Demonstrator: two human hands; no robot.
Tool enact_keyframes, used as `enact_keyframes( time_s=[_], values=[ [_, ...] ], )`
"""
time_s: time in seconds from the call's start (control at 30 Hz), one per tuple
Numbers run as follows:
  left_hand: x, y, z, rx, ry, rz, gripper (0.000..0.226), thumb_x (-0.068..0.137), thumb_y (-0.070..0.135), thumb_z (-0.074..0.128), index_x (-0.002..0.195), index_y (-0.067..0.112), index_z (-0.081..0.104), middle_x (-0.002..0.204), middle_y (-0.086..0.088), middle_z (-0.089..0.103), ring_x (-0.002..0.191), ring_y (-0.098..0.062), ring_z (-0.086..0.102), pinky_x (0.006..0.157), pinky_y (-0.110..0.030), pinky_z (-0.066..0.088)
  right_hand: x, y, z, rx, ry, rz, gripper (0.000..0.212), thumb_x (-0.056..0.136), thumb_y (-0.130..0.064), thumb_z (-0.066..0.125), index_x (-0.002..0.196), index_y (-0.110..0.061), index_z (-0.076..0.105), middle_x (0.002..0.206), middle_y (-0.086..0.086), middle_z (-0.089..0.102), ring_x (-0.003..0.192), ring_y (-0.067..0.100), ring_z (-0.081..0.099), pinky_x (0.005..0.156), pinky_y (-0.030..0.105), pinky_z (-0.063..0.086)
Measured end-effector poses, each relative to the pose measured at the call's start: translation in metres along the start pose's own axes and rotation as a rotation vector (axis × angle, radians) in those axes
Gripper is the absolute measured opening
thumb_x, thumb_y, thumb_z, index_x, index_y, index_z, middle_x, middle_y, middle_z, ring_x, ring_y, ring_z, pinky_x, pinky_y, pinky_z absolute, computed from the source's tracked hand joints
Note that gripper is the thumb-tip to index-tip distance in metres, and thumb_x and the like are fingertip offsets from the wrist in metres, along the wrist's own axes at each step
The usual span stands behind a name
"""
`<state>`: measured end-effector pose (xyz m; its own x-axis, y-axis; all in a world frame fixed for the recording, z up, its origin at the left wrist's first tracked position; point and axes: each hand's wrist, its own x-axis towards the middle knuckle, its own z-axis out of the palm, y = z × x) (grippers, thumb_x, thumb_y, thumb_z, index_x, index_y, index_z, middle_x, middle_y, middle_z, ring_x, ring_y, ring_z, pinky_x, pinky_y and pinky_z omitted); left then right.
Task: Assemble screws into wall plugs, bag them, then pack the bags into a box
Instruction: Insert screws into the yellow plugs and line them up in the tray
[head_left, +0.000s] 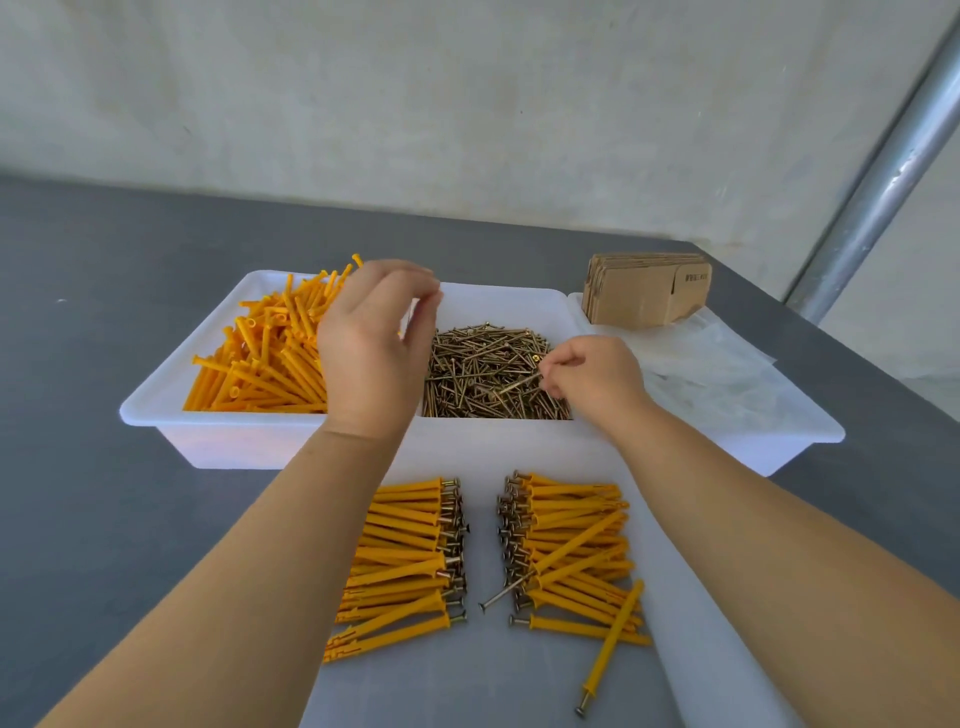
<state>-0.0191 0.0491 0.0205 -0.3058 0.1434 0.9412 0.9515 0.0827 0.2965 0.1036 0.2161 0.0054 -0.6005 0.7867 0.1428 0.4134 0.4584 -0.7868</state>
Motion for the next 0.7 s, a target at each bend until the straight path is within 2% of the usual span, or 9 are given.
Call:
enact_keyframes(
  time_s=[0.1,0.17,0.23,0.3,0.37,0.4,0.47,0.53,0.7],
  values=[
    [-0.006,0.02,0.008,-0.081,-0.096,-0.014,0.006,0.091,0.003,0.063,0.089,0.0,0.067,0.087,-0.008,0.069,0.081,-0.024,0.064,0.074,-0.031,0.051,-0.011,-0.008,-0.009,0.488,0.136,0.111,0.016,0.09,-0.017,0.069,0.076,-0.026,0.069,0.082,-0.002,0.076,0.082,0.011,0.071,0.066,0.025,0.051],
    [-0.011,0.031,0.011,-0.182,-0.186,-0.107,0.006,0.094,0.005,0.06,0.093,0.002,0.064,0.087,-0.006,0.066,0.081,-0.023,0.065,0.071,-0.042,0.053,-0.016,-0.015,-0.014,0.827,0.153,0.189,0.007,0.09,-0.019,0.07,0.083,-0.021,0.069,0.082,-0.004,0.076,0.087,0.012,0.073,0.07,0.027,0.053],
    [-0.016,0.04,0.013,-0.293,-0.277,-0.161,0.005,0.095,0.005,0.058,0.094,0.005,0.062,0.086,-0.005,0.065,0.077,-0.02,0.066,0.068,-0.041,0.053,-0.02,-0.019,-0.014,0.997,0.154,0.211,0.006,0.094,-0.019,0.066,0.088,-0.017,0.066,0.084,-0.001,0.076,0.085,0.016,0.075,0.071,0.03,0.056],
    [-0.022,0.046,0.015,-0.338,-0.361,-0.196,0.007,0.094,0.004,0.058,0.095,0.007,0.065,0.088,-0.002,0.064,0.075,-0.016,0.063,0.068,-0.031,0.052,-0.023,-0.02,-0.01,1.013,0.175,0.197,0.007,0.097,-0.019,0.061,0.093,-0.016,0.066,0.077,-0.001,0.071,0.073,0.016,0.074,0.065,0.03,0.057],
    [-0.027,0.047,0.016,-0.32,-0.467,-0.261,0.011,0.093,0.004,0.061,0.096,0.011,0.068,0.088,0.005,0.064,0.076,-0.006,0.057,0.067,-0.019,0.047,-0.028,-0.018,-0.008,0.915,0.171,0.111,0.013,0.099,-0.021,0.058,0.098,-0.018,0.071,0.07,-0.005,0.06,0.055,0.01,0.061,0.058,0.027,0.054],
    [-0.028,0.046,0.016,-0.306,-0.519,-0.3,0.013,0.092,0.004,0.063,0.096,0.014,0.069,0.086,0.01,0.063,0.074,-0.002,0.055,0.066,-0.013,0.043,-0.031,-0.015,-0.008,0.772,0.166,0.014,0.017,0.099,-0.021,0.057,0.1,-0.022,0.074,0.07,-0.01,0.058,0.054,0.007,0.056,0.058,0.026,0.053],
    [-0.029,0.043,0.016,-0.276,-0.57,-0.368,0.015,0.089,0.007,0.067,0.099,0.018,0.069,0.082,0.014,0.062,0.07,0.001,0.054,0.064,-0.006,0.039,-0.034,-0.008,-0.008,0.299,0.171,-0.27,0.019,0.098,-0.024,0.057,0.102,-0.029,0.076,0.08,-0.02,0.063,0.071,-0.001,0.059,0.071,0.026,0.051],
    [-0.028,0.04,0.015,-0.246,-0.569,-0.424,0.018,0.086,0.009,0.072,0.101,0.018,0.067,0.079,0.009,0.064,0.068,0.0,0.055,0.061,-0.005,0.039,-0.037,-0.005,-0.009,-0.04,0.181,-0.437,0.017,0.094,-0.028,0.062,0.101,-0.036,0.076,0.086,-0.019,0.062,0.076,-0.002,0.054,0.078,0.031,0.047],
    [-0.029,0.039,0.012,-0.227,-0.584,-0.43,0.011,0.083,0.008,0.076,0.09,0.013,0.07,0.078,0.005,0.066,0.07,-0.001,0.058,0.063,-0.005,0.042,-0.042,-0.009,-0.009,-0.203,0.072,-0.547,0.017,0.091,-0.023,0.065,0.101,-0.03,0.077,0.09,-0.015,0.055,0.081,0.002,0.05,0.075,0.028,0.043]
  ],
)
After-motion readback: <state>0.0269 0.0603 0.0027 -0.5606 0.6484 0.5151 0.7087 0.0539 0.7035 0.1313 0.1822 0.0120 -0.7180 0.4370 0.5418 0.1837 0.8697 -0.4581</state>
